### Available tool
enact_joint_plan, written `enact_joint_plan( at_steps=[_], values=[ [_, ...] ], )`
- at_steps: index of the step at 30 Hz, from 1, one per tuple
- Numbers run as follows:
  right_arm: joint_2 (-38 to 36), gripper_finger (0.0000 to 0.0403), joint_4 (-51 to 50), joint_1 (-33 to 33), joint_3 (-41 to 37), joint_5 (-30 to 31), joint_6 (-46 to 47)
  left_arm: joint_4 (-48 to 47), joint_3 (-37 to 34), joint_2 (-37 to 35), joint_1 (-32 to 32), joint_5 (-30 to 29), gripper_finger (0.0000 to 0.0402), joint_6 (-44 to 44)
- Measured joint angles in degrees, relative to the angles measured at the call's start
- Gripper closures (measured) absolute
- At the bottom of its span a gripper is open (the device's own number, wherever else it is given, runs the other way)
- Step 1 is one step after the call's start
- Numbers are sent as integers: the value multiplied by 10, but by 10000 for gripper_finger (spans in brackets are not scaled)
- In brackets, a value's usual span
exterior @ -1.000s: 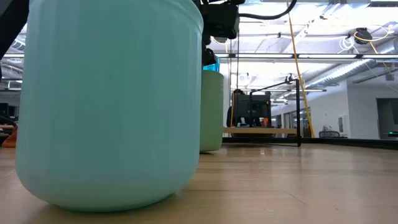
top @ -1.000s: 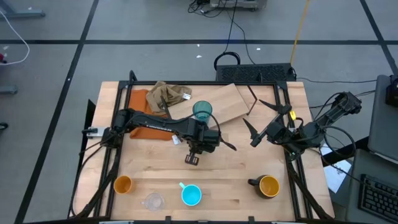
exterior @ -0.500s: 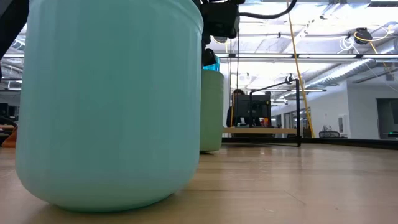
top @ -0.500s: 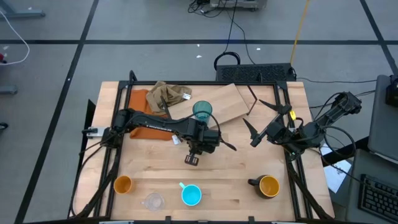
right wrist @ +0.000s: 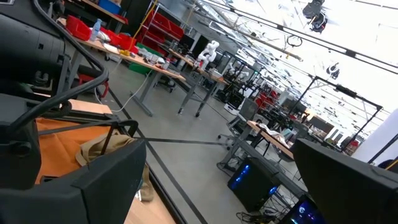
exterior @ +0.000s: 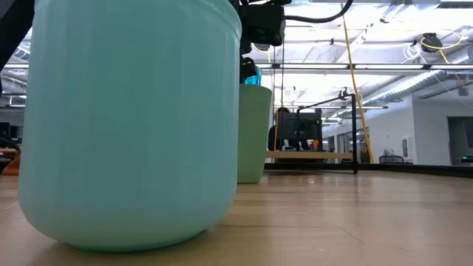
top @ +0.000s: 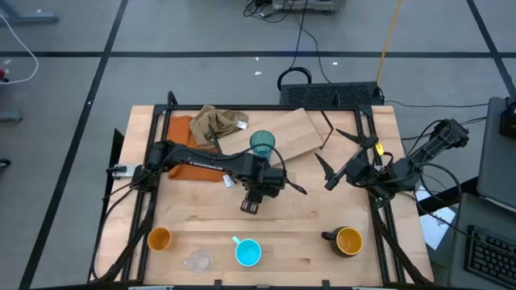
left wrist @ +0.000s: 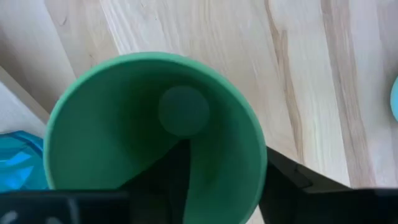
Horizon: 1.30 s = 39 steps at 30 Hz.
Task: Stack small to large cups/mugs on shelf
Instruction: Put the green cup on the shelf
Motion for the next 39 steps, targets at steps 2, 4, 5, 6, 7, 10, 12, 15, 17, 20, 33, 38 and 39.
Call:
enact_joint_plan(
  at_steps=[2,4,5,6,7,10,12,15,17,20,33,38,39],
  values=[
    [0,7,0,0,0,0,-1,0,0,0,0,0,227,0],
    [0,7,0,0,0,0,-2,2,0,0,0,-5,214,-1],
    [0,7,0,0,0,0,-2,2,0,0,0,-11,208,-2],
    [0,7,0,0,0,0,-2,0,0,0,0,-14,202,-2],
    [0,7,0,0,0,0,-2,-9,5,0,0,-17,197,-3],
    [0,7,0,0,0,0,-2,-23,19,0,0,-30,184,-2],
    [0,7,0,0,0,0,-2,-26,28,0,0,-31,178,-2],
    [0,7,0,0,0,0,-2,-38,45,-4,0,-31,172,1],
    [0,7,0,0,0,0,-2,-44,63,-6,0,-31,172,0],
    [0,7,0,0,0,0,-2,-76,95,-5,0,-32,172,-3],
    [0,7,1,0,0,0,6,-177,228,-29,-10,-73,172,-18],
    [0,7,0,0,0,0,15,-184,235,-139,-19,-114,171,-56],
    [0,7,0,0,0,-1,19,-183,235,-165,-21,-127,172,-73]
  ],
)
